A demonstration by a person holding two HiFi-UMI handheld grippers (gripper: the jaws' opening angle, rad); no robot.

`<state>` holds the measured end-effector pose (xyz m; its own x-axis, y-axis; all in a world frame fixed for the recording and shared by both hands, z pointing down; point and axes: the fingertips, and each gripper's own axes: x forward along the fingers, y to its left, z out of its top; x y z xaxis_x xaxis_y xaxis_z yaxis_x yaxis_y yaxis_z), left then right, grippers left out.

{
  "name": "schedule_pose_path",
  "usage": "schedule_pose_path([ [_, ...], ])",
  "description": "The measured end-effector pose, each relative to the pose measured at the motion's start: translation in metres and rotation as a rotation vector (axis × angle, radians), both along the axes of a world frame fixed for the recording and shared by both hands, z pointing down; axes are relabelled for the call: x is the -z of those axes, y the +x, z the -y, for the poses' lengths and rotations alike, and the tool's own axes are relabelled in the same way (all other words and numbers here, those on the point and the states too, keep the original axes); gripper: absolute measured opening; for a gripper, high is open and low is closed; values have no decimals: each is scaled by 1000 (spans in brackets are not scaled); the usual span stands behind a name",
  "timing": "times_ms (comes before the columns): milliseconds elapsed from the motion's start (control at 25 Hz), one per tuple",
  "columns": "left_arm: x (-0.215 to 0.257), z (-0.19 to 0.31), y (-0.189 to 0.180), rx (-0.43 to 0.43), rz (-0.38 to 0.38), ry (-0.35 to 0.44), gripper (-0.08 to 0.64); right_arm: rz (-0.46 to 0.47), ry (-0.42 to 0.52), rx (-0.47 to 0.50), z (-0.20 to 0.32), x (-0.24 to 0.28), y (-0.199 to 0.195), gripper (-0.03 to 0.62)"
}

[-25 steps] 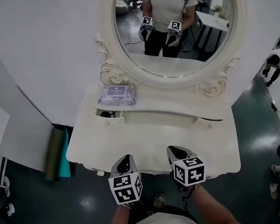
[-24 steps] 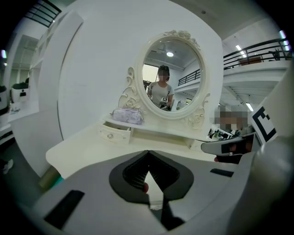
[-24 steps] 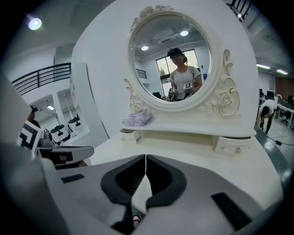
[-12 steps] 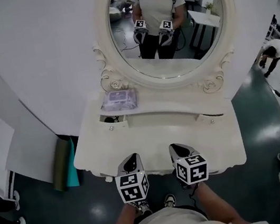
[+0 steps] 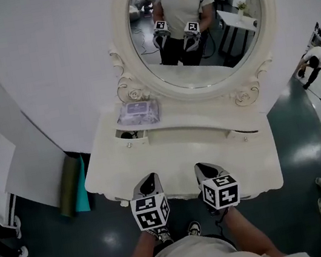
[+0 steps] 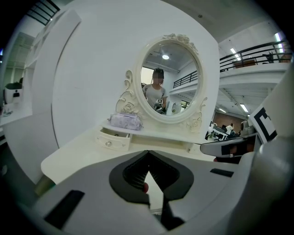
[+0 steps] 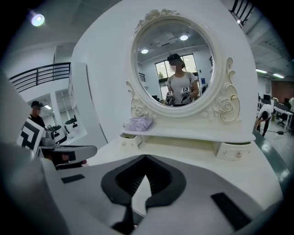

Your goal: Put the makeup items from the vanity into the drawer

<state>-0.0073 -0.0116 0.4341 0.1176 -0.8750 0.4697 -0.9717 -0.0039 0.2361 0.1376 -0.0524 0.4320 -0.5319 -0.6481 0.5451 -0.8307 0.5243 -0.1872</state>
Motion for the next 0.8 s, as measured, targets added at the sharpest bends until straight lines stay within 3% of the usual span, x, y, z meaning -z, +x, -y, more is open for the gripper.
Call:
schedule_pose_path([
  [800,-6,-8,-8,25,-2,-15,5,5,-23,-12,-6,-8,6,17],
])
